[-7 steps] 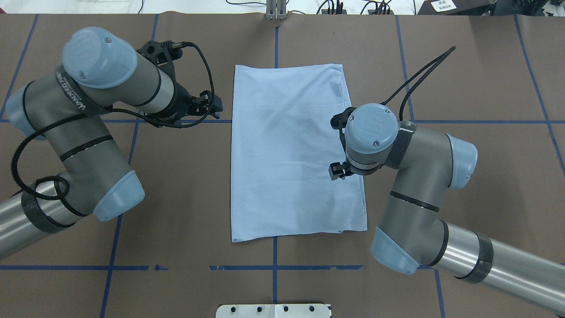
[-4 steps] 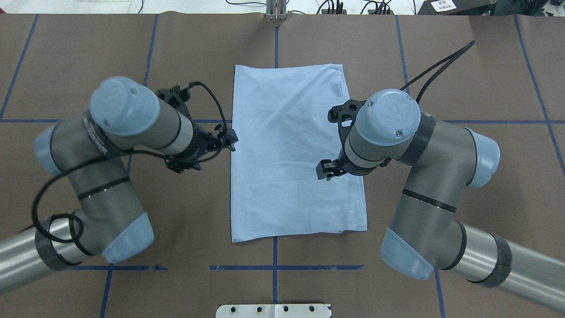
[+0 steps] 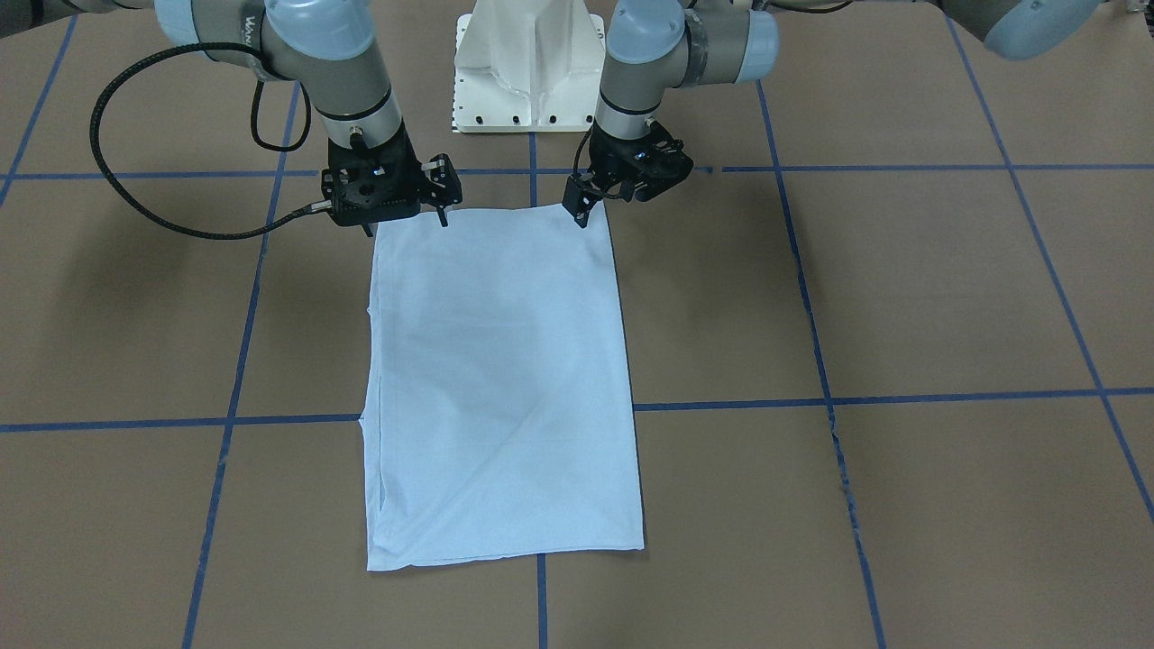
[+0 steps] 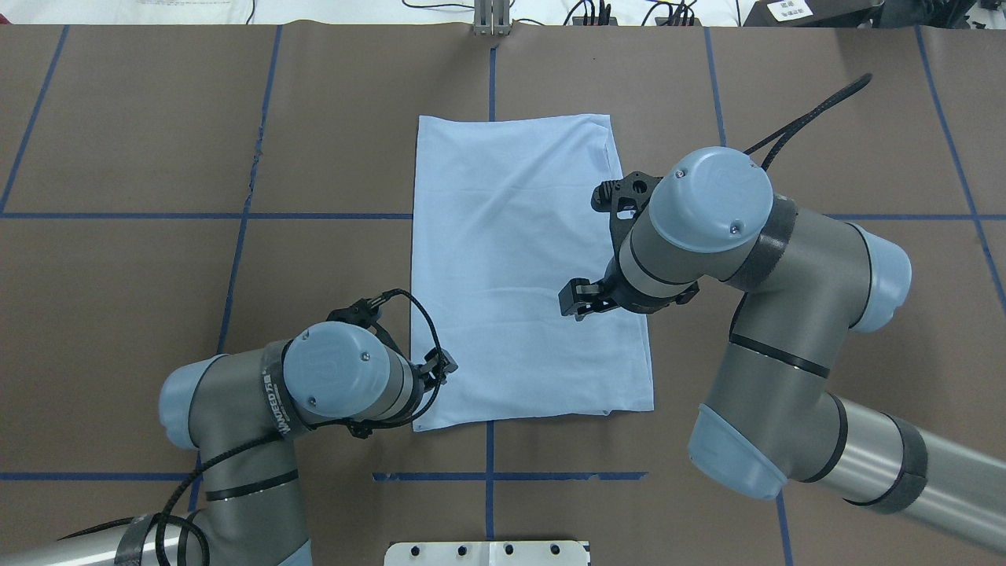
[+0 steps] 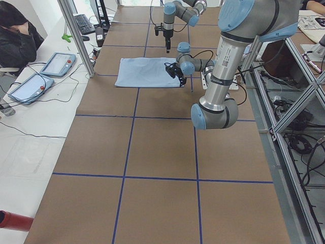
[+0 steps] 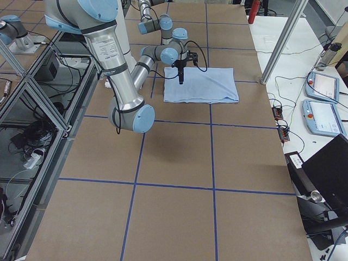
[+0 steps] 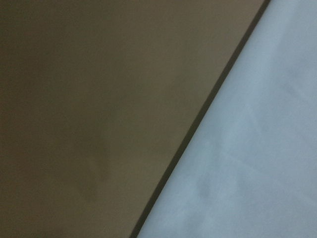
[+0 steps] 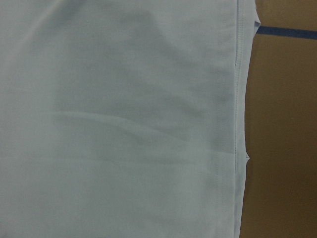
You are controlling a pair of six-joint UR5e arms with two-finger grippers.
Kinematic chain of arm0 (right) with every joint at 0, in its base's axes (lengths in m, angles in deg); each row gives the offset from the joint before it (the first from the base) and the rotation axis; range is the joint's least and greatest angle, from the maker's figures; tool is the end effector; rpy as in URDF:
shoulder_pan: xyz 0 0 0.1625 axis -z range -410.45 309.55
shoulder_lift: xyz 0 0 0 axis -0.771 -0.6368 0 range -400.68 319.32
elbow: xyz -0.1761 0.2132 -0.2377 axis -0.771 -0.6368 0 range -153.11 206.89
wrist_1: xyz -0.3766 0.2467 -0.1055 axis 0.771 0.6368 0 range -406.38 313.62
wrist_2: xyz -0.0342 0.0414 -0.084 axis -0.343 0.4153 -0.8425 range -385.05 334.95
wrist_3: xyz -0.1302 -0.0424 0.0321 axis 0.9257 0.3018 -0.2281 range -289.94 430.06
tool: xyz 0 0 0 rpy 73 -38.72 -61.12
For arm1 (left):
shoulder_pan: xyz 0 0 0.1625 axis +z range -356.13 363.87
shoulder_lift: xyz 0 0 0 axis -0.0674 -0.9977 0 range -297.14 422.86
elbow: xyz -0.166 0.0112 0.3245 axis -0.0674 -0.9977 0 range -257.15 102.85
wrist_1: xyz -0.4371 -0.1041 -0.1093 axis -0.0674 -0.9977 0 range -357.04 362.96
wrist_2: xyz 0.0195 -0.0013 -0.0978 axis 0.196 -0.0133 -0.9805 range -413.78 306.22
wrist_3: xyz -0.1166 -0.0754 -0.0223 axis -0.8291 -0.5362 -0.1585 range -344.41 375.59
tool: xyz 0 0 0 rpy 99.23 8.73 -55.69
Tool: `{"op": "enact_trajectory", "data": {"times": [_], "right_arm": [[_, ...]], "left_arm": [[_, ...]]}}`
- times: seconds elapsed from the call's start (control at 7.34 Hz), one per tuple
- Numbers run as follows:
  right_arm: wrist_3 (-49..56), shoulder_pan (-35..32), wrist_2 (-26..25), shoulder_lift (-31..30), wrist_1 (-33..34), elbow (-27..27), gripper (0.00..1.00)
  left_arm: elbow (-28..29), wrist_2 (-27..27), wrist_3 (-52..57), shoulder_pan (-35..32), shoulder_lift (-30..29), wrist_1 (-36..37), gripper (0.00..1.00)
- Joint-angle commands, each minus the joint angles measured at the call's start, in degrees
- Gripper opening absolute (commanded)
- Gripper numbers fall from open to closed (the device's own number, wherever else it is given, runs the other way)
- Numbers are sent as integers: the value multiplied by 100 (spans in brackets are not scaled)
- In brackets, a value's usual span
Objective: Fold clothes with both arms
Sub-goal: 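Move the left gripper to the shirt's near corner while the right gripper rises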
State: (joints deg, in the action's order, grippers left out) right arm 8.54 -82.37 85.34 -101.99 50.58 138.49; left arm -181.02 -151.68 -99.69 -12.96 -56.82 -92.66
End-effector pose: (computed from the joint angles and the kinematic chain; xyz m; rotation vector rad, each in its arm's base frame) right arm -0.4825 -0.3999 0.1692 0.0835 -0.8165 -0.0780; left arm 0.6103 -0.3036 0.1898 -0.1955 0.8602 -0.6288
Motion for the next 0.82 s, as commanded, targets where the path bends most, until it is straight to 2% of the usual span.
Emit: {"op": "enact_trajectory", "data": {"times": [0.0, 0.27, 0.68], "right_arm": [[-71, 2, 0, 6, -10, 2, 100], [-62, -42, 0, 6, -10, 2, 100], [-62, -77, 0, 6, -1, -7, 100]], "left_arm": [[103, 104, -108, 198, -2, 79, 88], [147, 113, -100, 189, -20, 79, 78], [147, 113, -100, 189, -55, 79, 42]]}}
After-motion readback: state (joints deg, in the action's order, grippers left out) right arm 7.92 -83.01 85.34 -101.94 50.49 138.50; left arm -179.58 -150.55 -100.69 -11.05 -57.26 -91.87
